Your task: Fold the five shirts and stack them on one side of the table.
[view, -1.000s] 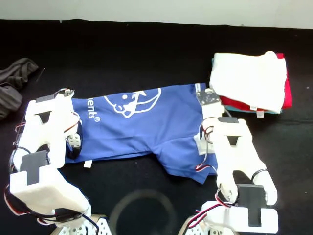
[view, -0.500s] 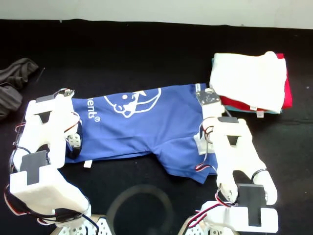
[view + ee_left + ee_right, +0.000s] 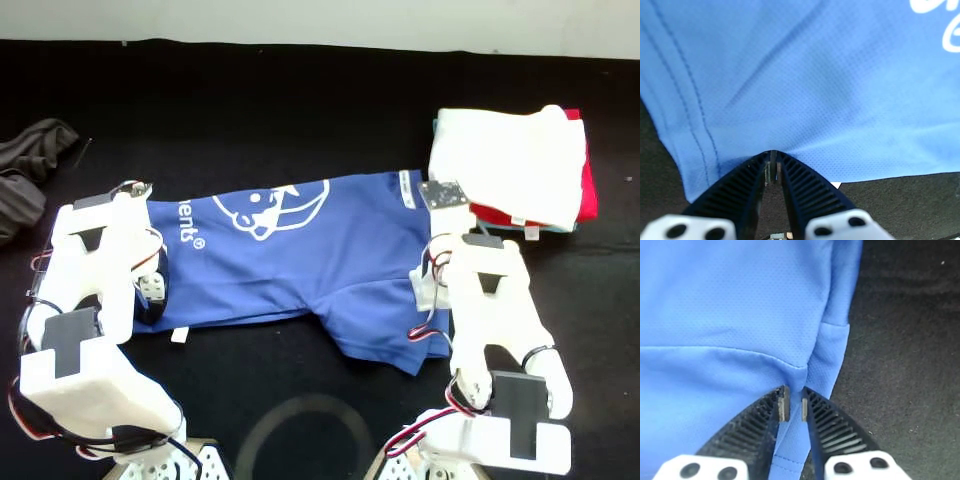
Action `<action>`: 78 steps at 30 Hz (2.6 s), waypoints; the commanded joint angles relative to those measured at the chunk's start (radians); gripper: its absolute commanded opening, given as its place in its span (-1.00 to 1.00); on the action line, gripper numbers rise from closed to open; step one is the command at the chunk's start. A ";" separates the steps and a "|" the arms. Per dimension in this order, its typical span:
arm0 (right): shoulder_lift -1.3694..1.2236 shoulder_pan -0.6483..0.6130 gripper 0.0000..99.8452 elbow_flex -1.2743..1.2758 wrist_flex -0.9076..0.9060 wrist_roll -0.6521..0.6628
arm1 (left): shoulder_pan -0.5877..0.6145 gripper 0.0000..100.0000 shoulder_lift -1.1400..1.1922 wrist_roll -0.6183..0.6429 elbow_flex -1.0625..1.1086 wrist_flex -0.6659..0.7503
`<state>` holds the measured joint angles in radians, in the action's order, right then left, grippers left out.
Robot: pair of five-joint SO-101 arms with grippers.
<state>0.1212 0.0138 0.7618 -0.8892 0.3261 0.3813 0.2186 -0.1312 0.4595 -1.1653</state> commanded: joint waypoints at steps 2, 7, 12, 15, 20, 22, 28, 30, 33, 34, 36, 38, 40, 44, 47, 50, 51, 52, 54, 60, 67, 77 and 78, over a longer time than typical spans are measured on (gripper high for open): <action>0.002 0.012 -0.90 -0.042 -0.007 -0.002 | -0.012 -0.98 -0.004 0.002 0.004 0.051; -0.005 0.012 -0.91 -0.038 -0.005 -0.002 | -0.012 -0.98 -0.004 0.002 0.004 0.051; -0.004 0.016 -0.99 -0.045 -0.002 -0.002 | -0.012 -0.98 -0.004 0.002 0.004 0.051; 0.002 0.018 -0.99 -0.047 -0.002 -0.002 | -0.012 -0.98 -0.004 0.002 0.004 0.051; 0.004 0.036 -0.99 -0.104 -0.018 -0.002 | -0.012 -0.98 -0.004 0.002 0.004 0.051; 0.002 0.053 -0.99 -0.153 -0.048 0.000 | -0.012 -0.98 -0.004 0.003 0.004 0.046; -0.005 0.091 -0.99 -0.240 -0.114 0.075 | -0.041 -0.98 -0.058 0.005 -0.071 -0.080; -0.007 0.093 -0.99 -0.239 -0.127 0.097 | -0.044 -0.98 -0.097 0.005 -0.101 -0.112; -0.008 0.093 -0.99 -0.236 -0.128 0.109 | -0.044 -0.98 -0.133 0.005 -0.116 -0.110; -0.008 0.093 -0.99 -0.236 -0.128 0.109 | -0.045 -0.98 -0.136 0.003 -0.116 -0.110; -0.008 0.093 -0.99 -0.236 -0.128 0.109 | -0.045 -0.98 -0.125 0.003 -0.114 -0.110; -0.010 0.093 -0.99 -0.236 -0.127 0.112 | -0.045 -0.98 -0.104 0.003 -0.113 -0.110; -0.010 0.094 -0.99 -0.236 -0.127 0.140 | -0.045 -0.98 -0.081 0.003 -0.113 -0.110; -0.010 0.116 -0.99 -0.236 -0.124 0.158 | -0.045 -0.98 -0.047 0.003 -0.113 -0.087; -0.010 0.133 -0.99 -0.236 -0.122 0.158 | -0.045 -0.97 -0.035 0.003 -0.113 -0.066; -0.010 0.136 -0.99 -0.236 -0.125 0.158 | -0.045 -0.97 -0.033 0.003 -0.110 -0.043; -0.010 0.133 -0.99 -0.236 -0.125 0.158 | -0.045 -0.97 -0.033 0.003 -0.104 -0.031; -0.008 0.131 -0.99 -0.236 -0.125 0.158 | -0.045 -0.97 -0.035 0.003 -0.094 -0.017; -0.008 0.131 -0.99 -0.236 -0.125 0.158 | -0.047 -0.97 -0.033 0.003 -0.068 0.017; -0.008 0.134 -0.98 -0.234 -0.128 0.153 | -0.131 -0.97 -0.035 0.003 -0.027 0.038; 0.005 0.134 -0.73 -0.266 -0.206 0.153 | -0.156 -0.97 -0.033 0.003 0.007 0.094; 0.166 -0.019 -0.84 -0.352 -0.458 0.152 | -0.157 -0.97 -0.035 0.003 0.010 0.101; 0.188 -0.051 -0.90 -0.314 -0.455 0.155 | -0.157 -0.97 -0.035 0.003 0.010 0.101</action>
<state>0.2163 0.0414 0.4289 -1.3157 0.4733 0.2447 0.1834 -0.1312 0.4672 -1.0871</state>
